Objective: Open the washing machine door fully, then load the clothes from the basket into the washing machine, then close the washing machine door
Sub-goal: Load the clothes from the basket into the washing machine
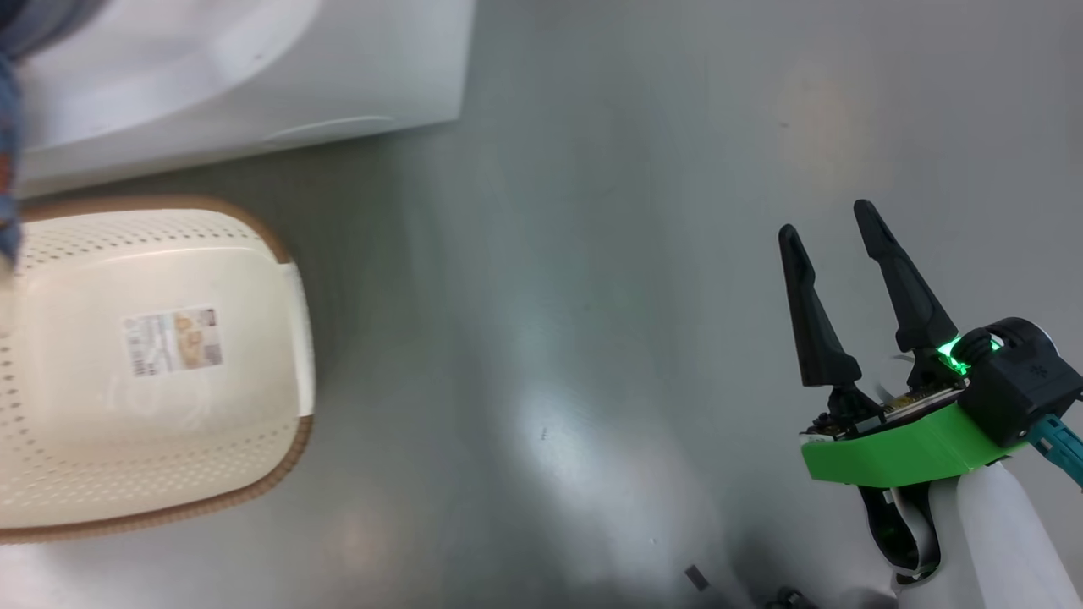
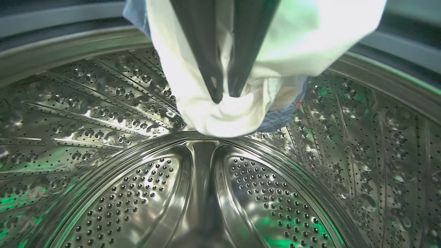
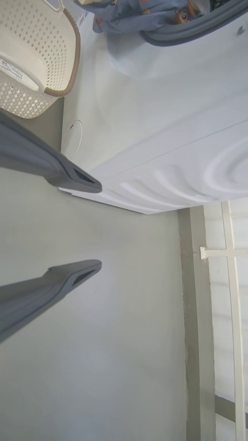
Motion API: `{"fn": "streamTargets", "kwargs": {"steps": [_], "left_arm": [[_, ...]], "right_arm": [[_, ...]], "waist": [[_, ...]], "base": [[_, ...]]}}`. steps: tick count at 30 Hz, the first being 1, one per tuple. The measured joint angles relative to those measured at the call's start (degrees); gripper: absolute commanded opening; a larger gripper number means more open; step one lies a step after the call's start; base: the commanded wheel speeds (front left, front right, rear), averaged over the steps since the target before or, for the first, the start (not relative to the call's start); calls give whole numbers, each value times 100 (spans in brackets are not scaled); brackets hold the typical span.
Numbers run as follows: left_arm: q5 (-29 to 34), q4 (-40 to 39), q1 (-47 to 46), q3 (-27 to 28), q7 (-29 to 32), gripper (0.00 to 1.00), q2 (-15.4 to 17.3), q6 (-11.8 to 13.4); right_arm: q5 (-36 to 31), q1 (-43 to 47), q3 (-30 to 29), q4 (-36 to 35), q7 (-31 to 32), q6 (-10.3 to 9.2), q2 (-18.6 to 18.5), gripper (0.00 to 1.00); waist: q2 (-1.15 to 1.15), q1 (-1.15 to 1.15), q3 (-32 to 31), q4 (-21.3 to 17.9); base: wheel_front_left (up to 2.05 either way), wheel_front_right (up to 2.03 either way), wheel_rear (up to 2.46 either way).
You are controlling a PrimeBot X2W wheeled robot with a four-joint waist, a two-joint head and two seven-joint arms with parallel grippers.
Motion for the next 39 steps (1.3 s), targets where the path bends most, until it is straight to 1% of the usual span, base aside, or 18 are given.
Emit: {"fn": "streamTargets", "kwargs": {"steps": [5,11,14,18,24,26,29,36,37,38,39], "left_arm": [[15,233,-515,-45,350,0,210,0],[177,336,-1097,-69,405,0,437,10],[276,363,-1380,-67,196,0,513,18],[416,401,-1749,-26,-324,0,556,62],[769,494,-2165,-27,-1371,0,731,60],[833,633,-2237,-48,-1450,0,772,59],[805,929,-2235,-74,-1437,0,740,49],[659,1329,-2126,-101,-1138,0,719,-101],[642,1368,-2114,-105,-1118,5,706,-102],[621,1386,-2093,-110,-1110,46,695,-102],[591,1413,-2069,-116,-1085,96,683,-104]], "right_arm": [[45,-147,64,-1,-18,0,27,100],[74,-208,185,20,-25,0,73,100],[105,-217,200,51,-25,0,85,100],[114,-225,230,71,-41,0,137,100],[153,-343,300,92,-41,0,170,100],[153,-343,300,93,-41,0,171,100],[153,-343,294,94,-41,0,176,100],[152,-347,261,98,-41,0,181,100],[152,-348,245,98,-41,0,181,100],[151,-352,225,97,-41,0,181,100],[151,-355,209,97,-41,0,181,100]], "waist": [[0,0,180,-219],[0,0,348,-455],[0,0,411,-559],[0,-1,482,-678],[0,-1,583,-810],[0,-1,610,-830],[0,-1,635,-822],[0,-1,653,-734],[0,-1,650,-716],[0,-1,645,-699],[0,-1,639,-682]], "base": [[0,0,0],[0,0,0],[0,0,0],[0,0,0],[0,0,0],[0,0,0],[0,0,0],[0,0,0],[0,0,0],[0,0,0],[0,0,0]]}}
